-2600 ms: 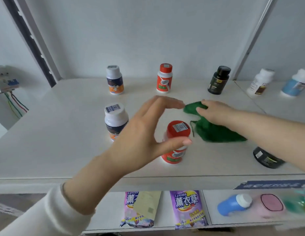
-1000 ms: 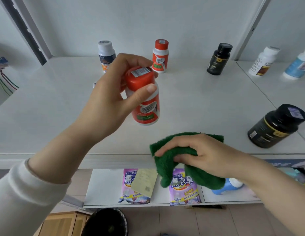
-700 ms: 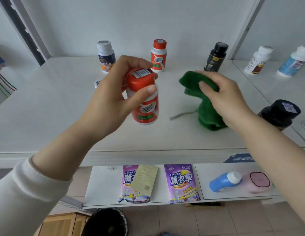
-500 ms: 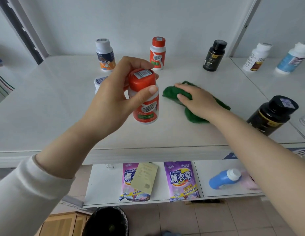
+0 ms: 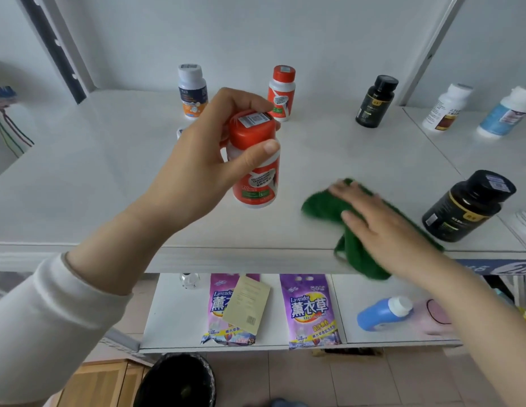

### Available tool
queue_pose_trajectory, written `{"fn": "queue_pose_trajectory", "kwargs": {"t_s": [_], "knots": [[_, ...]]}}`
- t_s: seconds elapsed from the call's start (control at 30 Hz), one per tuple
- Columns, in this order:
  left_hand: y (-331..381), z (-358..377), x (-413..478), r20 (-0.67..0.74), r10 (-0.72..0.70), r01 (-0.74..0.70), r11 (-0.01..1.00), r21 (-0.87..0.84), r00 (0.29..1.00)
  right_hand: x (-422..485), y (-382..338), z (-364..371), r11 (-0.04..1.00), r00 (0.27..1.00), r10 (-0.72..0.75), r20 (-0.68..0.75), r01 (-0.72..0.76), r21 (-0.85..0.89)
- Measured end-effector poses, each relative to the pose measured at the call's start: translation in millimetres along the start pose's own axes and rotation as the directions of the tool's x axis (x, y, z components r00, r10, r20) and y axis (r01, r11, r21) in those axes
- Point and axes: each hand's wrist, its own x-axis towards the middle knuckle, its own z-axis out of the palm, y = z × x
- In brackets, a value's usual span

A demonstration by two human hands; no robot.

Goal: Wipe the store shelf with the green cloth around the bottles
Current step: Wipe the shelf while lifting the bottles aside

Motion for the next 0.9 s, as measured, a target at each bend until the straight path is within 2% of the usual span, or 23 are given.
{"fn": "queue_pose_trajectory", "kwargs": {"t_s": [0.07, 0.13, 0.23, 0.4, 0.57, 0.67, 0.77, 0.83, 0.9], "knots": [[3, -2, -2, -0.015, 0.002, -0.001, 1.000, 0.008, 1.000, 16, 1, 3, 0.986, 0.989, 0.148, -0.008, -0.148, -0.071], [5, -4, -3, -0.030, 0.003, -0.002, 1.000, 0.014, 1.000, 26, -17, 20, 0.979, 0.989, 0.149, -0.004, -0.148, -0.143], [10, -6, -3, -0.040, 0.010, -0.009, 1.000, 0.022, 0.999, 24, -62, 54, 0.989, 0.999, -0.029, -0.034, 0.023, -0.149], [19, -7, 1, -0.054, 0.012, -0.011, 1.000, 0.020, 0.998, 4, -127, 106, 0.961, 0.964, -0.260, -0.062, 0.252, -0.117], [29, -3, 8, -0.021, 0.035, -0.034, 0.998, 0.049, 0.999, -16, -101, 93, 0.923, 0.932, -0.358, -0.052, 0.345, -0.168], [30, -2, 8, -0.018, 0.047, -0.046, 0.997, 0.053, 0.999, -32, -62, 63, 0.953, 0.961, -0.244, -0.128, 0.213, -0.215], [27, -5, 7, -0.031, 0.054, -0.052, 0.997, 0.064, 0.998, -43, -24, 31, 0.976, 0.985, -0.025, -0.173, -0.014, -0.218], [24, -7, 6, -0.041, 0.041, -0.039, 0.998, 0.051, 0.998, -34, -11, 17, 0.966, 0.977, 0.127, -0.171, -0.161, -0.201], [20, -8, 4, -0.049, 0.023, -0.021, 0.999, 0.049, 0.999, -11, -13, 15, 0.949, 0.971, 0.202, -0.125, -0.226, -0.218]]}}
